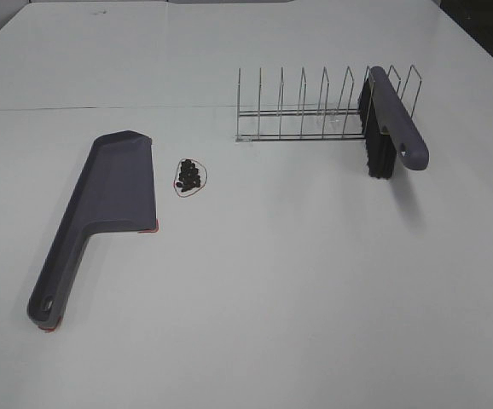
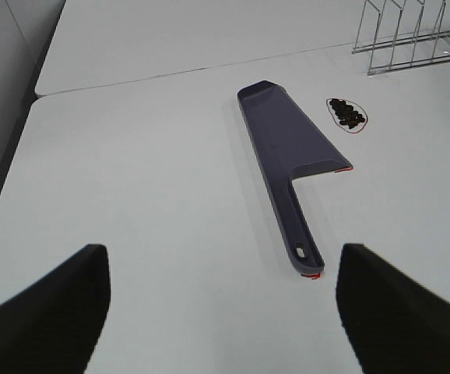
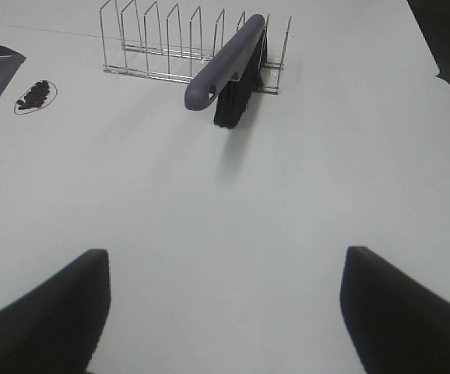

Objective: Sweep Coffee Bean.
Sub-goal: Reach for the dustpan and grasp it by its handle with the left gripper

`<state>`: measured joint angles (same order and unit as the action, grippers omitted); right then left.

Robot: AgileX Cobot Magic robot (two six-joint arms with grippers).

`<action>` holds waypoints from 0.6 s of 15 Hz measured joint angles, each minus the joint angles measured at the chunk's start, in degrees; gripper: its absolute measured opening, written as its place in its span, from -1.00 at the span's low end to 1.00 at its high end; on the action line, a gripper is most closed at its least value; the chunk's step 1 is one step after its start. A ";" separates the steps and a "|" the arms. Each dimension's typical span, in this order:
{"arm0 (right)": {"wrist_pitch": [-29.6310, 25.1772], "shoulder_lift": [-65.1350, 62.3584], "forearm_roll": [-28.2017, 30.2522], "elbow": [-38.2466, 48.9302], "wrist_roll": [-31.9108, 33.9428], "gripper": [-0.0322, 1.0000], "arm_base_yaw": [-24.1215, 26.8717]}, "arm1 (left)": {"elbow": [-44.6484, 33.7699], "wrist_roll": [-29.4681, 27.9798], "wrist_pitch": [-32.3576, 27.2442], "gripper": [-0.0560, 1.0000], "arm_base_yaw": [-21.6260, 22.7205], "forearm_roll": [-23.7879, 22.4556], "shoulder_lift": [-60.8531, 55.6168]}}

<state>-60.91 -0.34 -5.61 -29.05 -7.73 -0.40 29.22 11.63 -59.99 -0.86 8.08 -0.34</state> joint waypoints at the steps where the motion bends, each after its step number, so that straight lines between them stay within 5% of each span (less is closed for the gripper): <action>1: 0.00 0.00 0.00 0.00 0.00 0.51 0.00 | 0.00 0.00 0.00 0.51 0.00 0.00 0.00; 9: 0.00 0.00 0.00 0.00 0.00 0.51 0.00 | 0.00 0.00 0.00 0.51 0.00 0.17 0.00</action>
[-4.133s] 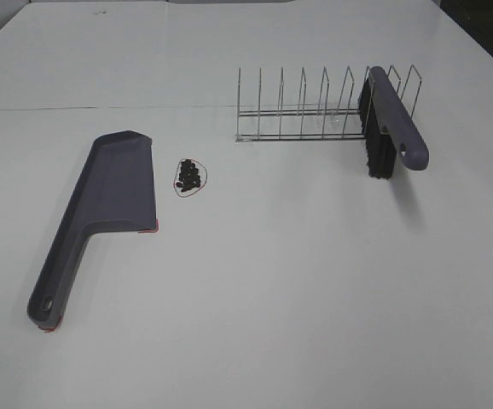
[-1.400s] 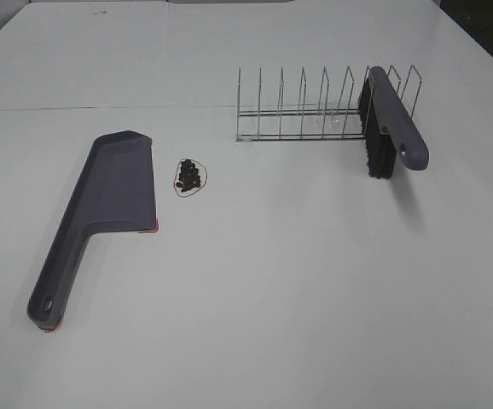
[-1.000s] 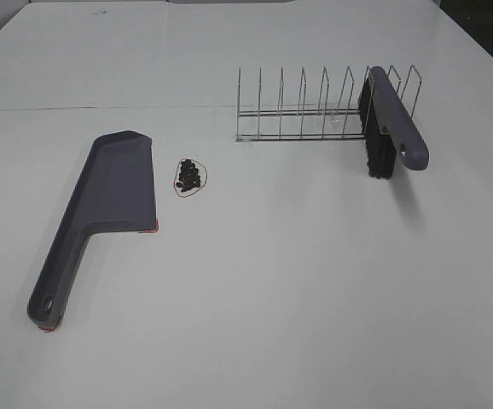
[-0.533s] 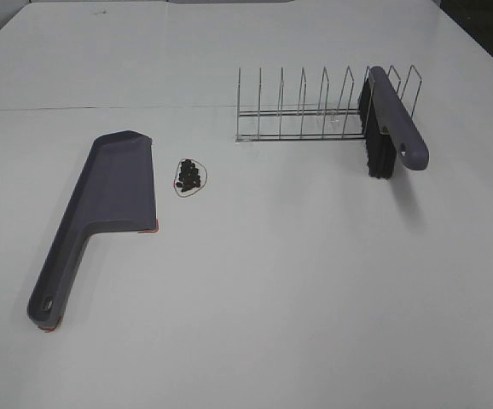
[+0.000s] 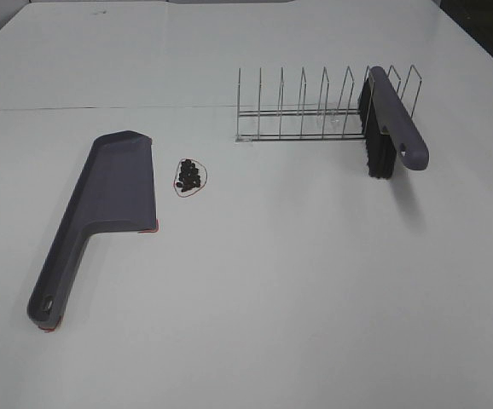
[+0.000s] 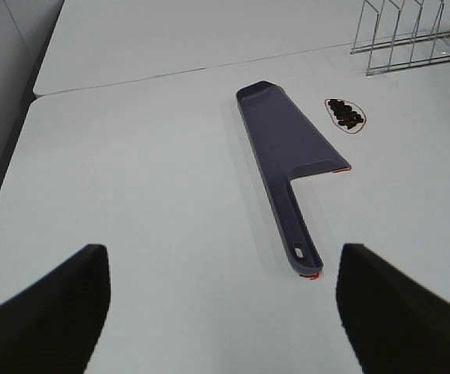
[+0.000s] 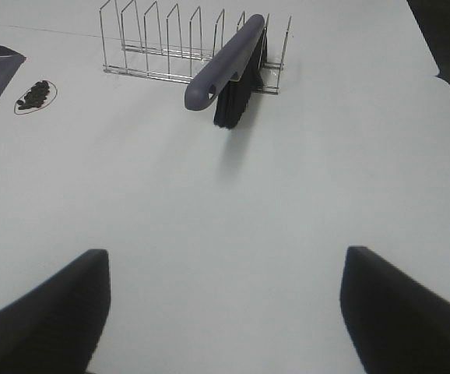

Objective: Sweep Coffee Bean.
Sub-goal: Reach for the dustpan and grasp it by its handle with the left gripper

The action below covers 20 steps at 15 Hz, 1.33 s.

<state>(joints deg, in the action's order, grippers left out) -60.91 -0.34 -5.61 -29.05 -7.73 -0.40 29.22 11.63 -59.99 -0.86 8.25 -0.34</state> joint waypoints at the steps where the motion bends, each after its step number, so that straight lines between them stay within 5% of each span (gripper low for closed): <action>1: 0.00 0.00 0.00 0.00 0.00 0.51 0.00 | 0.00 0.00 0.00 0.51 0.00 0.00 0.00; 10: 0.00 0.00 0.00 0.00 0.00 0.51 0.00 | 0.57 -0.17 0.69 0.51 0.00 0.06 1.83; 13: 0.00 0.00 0.00 0.00 0.00 0.51 0.00 | 1.66 -0.23 11.69 0.51 0.00 1.49 17.07; 15: 0.00 0.00 0.00 0.00 0.00 0.51 0.00 | 1.66 -0.23 13.87 0.51 0.00 2.29 19.54; 17: 0.00 0.00 0.00 0.00 0.00 0.51 0.00 | 1.78 -0.17 30.25 0.51 0.00 6.02 34.21; 20: 0.00 0.00 0.00 0.00 0.00 0.51 0.00 | 4.24 -0.17 31.46 0.51 0.00 6.70 47.44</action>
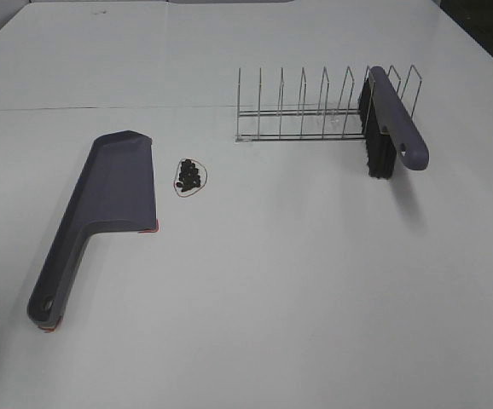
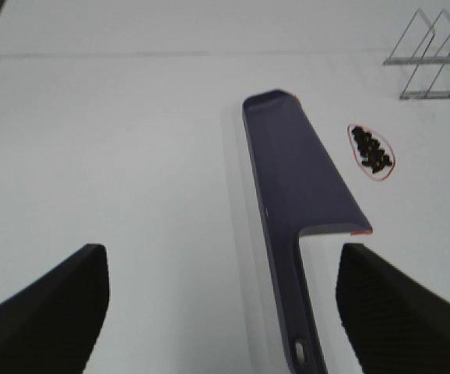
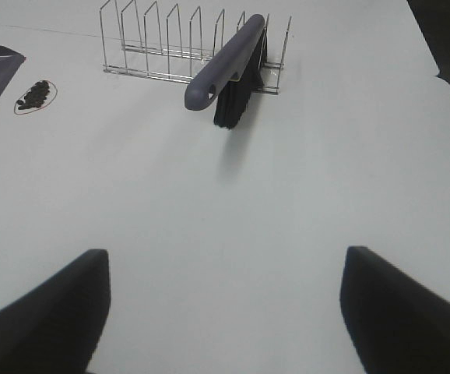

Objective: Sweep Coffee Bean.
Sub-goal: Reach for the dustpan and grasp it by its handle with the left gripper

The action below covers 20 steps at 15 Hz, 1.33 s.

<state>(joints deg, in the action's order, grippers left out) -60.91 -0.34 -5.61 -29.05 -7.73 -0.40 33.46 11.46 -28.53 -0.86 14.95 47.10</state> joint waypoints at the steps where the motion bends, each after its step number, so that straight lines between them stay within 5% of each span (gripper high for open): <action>1: 0.00 0.00 0.00 0.00 0.00 0.51 0.00 | 2.01 0.00 -1.38 0.51 0.00 0.00 5.21; 8: 0.00 0.00 0.00 0.00 0.00 0.51 0.00 | 16.73 -2.69 -15.58 0.51 -0.23 2.23 36.78; 14: 0.00 0.00 0.00 0.00 0.00 0.51 0.00 | 19.48 -9.28 -15.87 0.51 -7.39 1.43 48.36; 20: 0.00 0.00 0.00 0.00 0.00 0.51 0.00 | 25.95 -11.92 -15.87 0.51 -9.45 0.86 57.35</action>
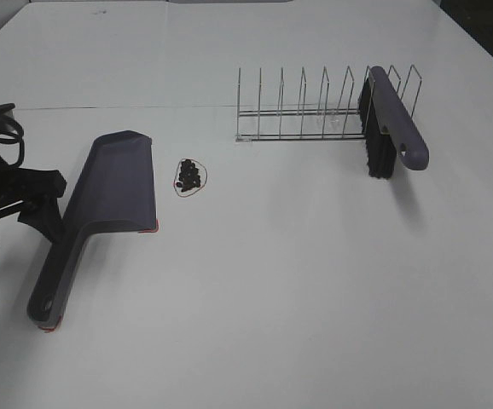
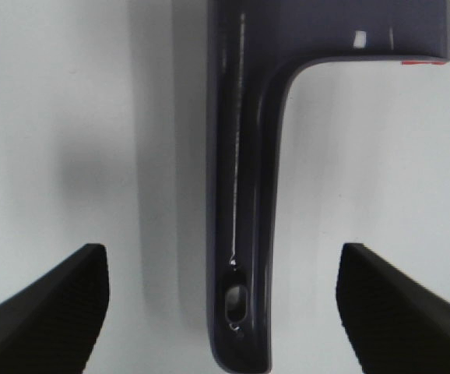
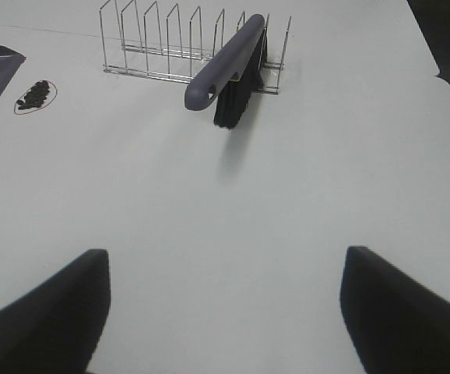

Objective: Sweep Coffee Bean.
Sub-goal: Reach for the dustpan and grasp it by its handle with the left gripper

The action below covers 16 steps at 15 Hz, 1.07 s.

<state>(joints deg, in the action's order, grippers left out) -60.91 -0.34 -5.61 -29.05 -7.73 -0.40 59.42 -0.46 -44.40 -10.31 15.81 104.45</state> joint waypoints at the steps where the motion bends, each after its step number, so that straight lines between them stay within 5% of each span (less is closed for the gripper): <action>1: 0.00 0.00 0.00 0.00 0.00 0.51 0.00 | 0.92 -0.40 0.00 0.51 -0.97 0.00 1.20; 16: 0.00 0.00 0.00 0.00 0.00 0.51 0.00 | 3.38 -4.76 5.56 0.43 -5.44 -2.98 11.92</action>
<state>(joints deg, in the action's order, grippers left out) -60.91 -0.34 -5.61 -29.05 -7.73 -0.40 62.80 -5.21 -38.85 -15.76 12.83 116.37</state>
